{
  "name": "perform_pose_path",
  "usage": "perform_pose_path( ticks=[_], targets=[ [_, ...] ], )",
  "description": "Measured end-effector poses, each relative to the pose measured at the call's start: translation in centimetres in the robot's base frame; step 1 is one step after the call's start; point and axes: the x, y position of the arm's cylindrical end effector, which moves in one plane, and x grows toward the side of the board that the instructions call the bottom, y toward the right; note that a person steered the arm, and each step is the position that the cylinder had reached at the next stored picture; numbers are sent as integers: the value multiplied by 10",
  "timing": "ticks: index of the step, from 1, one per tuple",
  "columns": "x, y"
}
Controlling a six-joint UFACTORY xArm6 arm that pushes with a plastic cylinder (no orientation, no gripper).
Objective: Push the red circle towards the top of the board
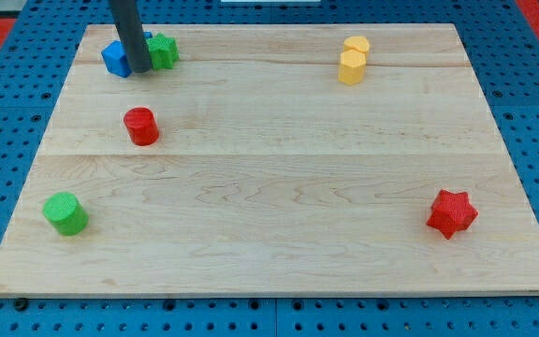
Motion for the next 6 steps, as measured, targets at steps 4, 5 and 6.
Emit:
perform_pose_path(
  ticks=[4,5,6],
  targets=[
    [127,31],
    [82,60],
    [68,58]
  ],
)
